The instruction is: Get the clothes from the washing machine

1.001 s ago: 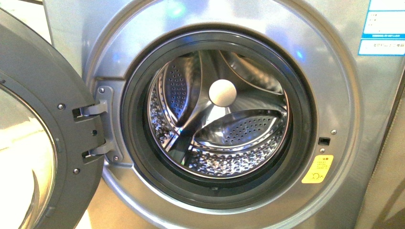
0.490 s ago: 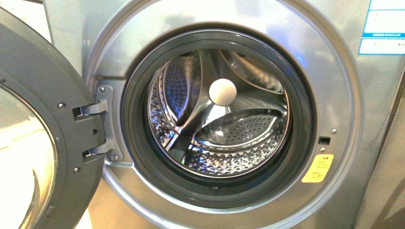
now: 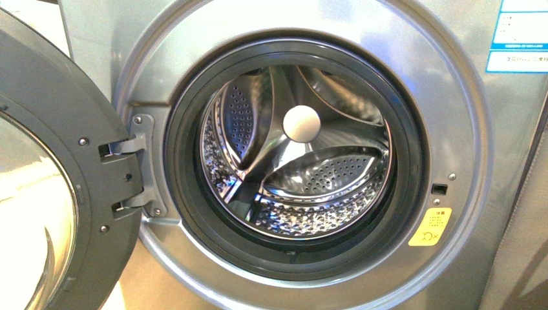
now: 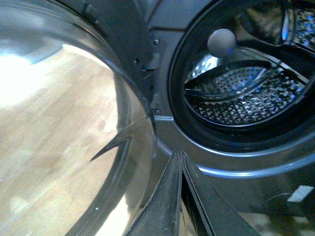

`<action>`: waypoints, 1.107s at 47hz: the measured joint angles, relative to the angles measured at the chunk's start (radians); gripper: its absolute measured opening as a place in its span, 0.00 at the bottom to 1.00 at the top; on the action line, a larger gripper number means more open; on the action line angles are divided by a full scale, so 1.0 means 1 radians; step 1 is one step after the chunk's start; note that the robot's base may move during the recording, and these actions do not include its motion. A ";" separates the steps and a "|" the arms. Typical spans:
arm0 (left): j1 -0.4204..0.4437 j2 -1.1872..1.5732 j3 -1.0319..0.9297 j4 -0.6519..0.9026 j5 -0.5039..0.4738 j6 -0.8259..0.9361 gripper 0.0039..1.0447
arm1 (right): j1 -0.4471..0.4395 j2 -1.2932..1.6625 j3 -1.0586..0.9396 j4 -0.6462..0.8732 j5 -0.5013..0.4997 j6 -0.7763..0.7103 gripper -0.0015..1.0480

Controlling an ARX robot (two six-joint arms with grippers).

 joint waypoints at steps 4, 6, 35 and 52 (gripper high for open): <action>0.047 -0.023 -0.018 0.000 0.021 0.001 0.03 | 0.000 0.000 0.000 0.000 0.000 0.000 0.02; 0.059 -0.033 -0.029 0.000 0.018 0.001 0.03 | 0.000 0.000 0.000 0.000 0.000 0.000 0.02; 0.060 -0.245 -0.101 -0.140 0.026 0.002 0.03 | 0.000 0.000 0.000 0.000 0.000 0.000 0.02; 0.060 -0.280 -0.137 -0.138 0.026 0.002 0.03 | 0.000 0.000 0.000 0.000 0.000 0.000 0.02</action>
